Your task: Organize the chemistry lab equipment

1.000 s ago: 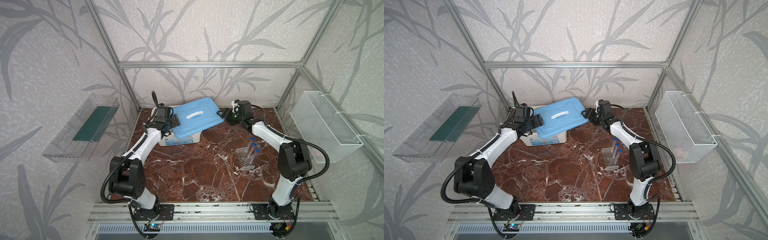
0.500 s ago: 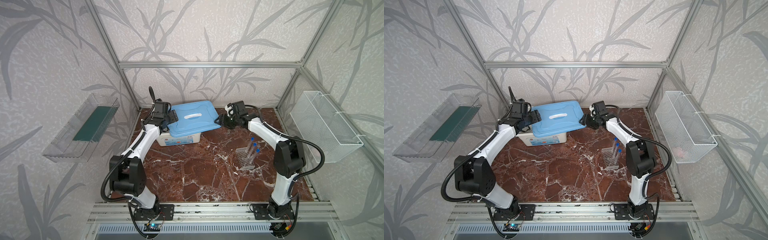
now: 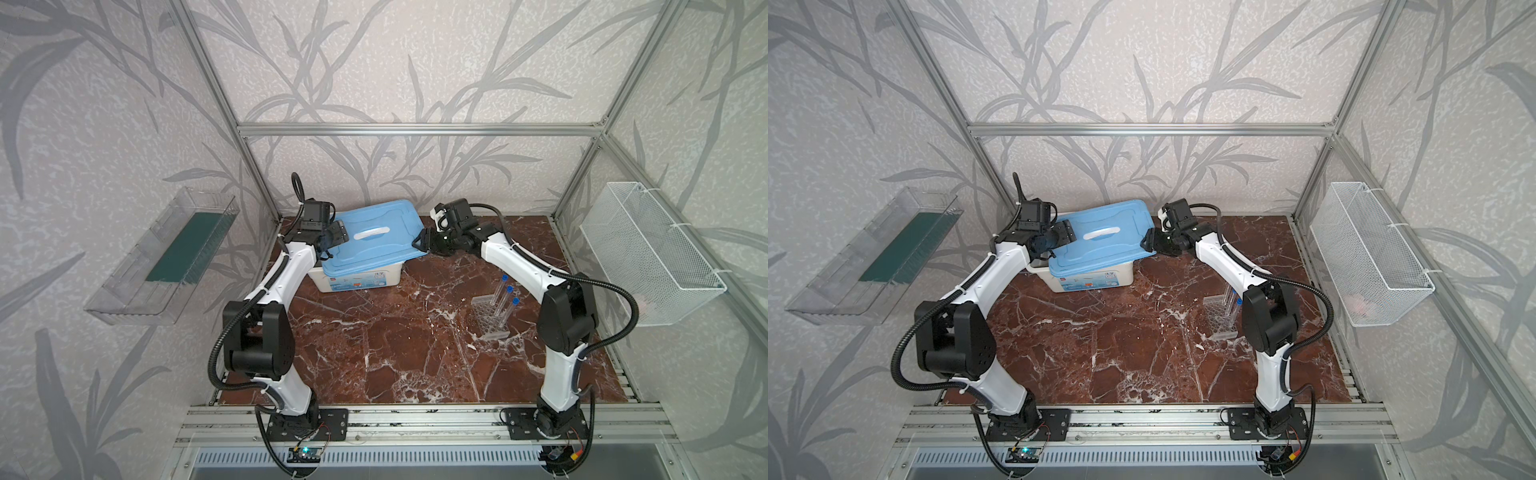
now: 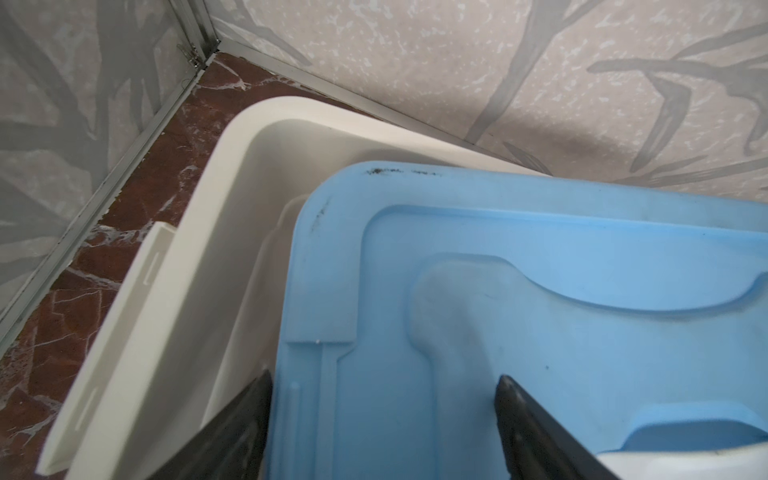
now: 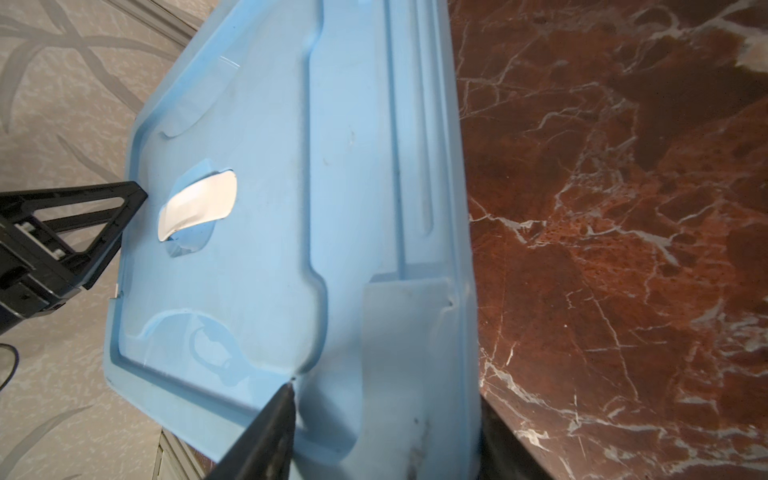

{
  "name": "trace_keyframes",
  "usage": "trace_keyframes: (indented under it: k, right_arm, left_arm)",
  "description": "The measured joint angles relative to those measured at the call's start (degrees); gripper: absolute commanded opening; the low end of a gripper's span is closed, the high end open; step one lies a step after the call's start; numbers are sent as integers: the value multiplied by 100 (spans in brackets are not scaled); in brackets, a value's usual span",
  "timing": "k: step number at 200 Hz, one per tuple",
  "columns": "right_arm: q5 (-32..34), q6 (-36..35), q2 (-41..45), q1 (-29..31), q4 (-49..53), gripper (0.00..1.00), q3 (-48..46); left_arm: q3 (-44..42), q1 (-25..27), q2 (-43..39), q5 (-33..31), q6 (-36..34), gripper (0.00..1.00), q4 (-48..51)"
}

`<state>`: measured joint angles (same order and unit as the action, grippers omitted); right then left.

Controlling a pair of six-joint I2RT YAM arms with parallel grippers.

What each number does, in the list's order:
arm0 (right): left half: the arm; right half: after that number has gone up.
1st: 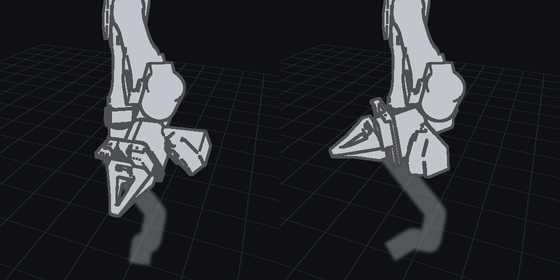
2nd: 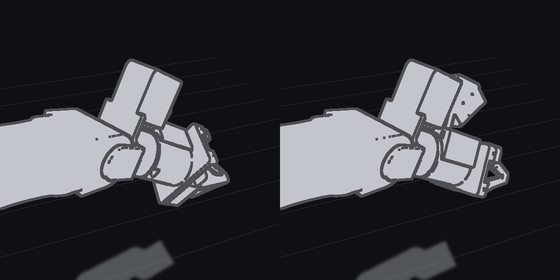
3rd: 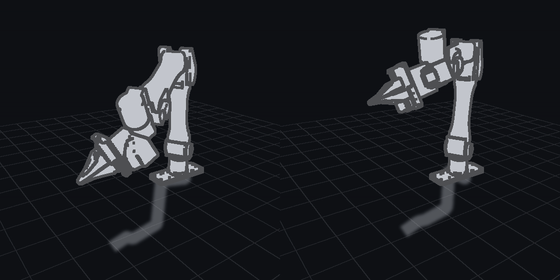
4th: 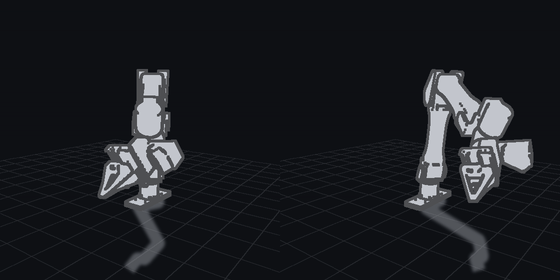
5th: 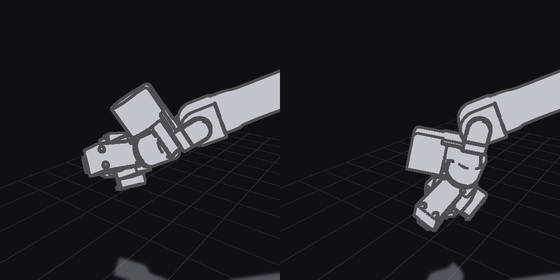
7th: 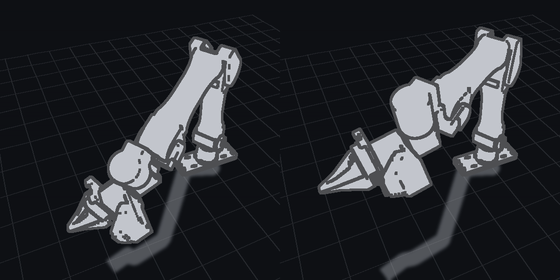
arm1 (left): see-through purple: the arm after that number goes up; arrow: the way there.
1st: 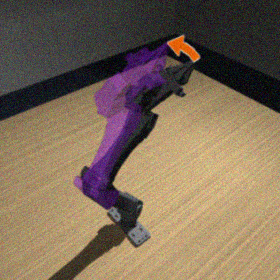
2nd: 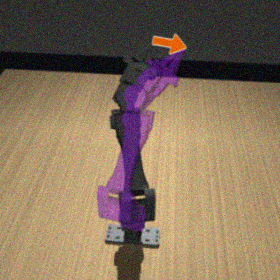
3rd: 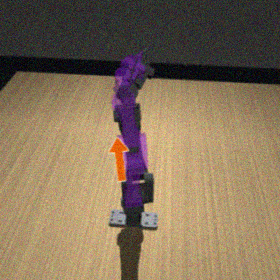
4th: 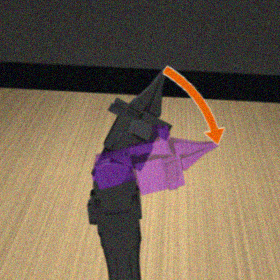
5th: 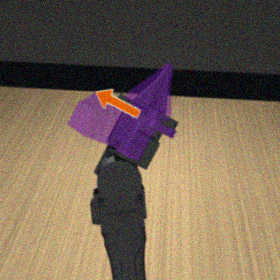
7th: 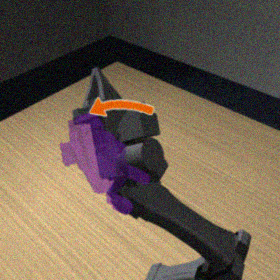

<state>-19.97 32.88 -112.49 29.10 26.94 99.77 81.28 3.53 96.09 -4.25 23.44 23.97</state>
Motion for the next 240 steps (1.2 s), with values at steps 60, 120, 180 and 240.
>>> trace_keyframes:
  k: [60, 120, 180, 240]
  right_arm:
    - [26, 164, -269, 243, 188, 61, 299]
    - [-90, 654, -437, 420, -68, 63, 302]
    - [-46, 822, -553, 527, -109, 67, 450]
    - [-22, 798, -846, 584, -63, 67, 852]
  left_arm:
    - [321, -166, 11, -48, -96, 87, 328]
    - [752, -323, 297, -98, -214, 88, 553]
    - [975, -444, 601, -562, -337, 95, 693]
    - [1202, -511, 868, -697, -317, 98, 590]
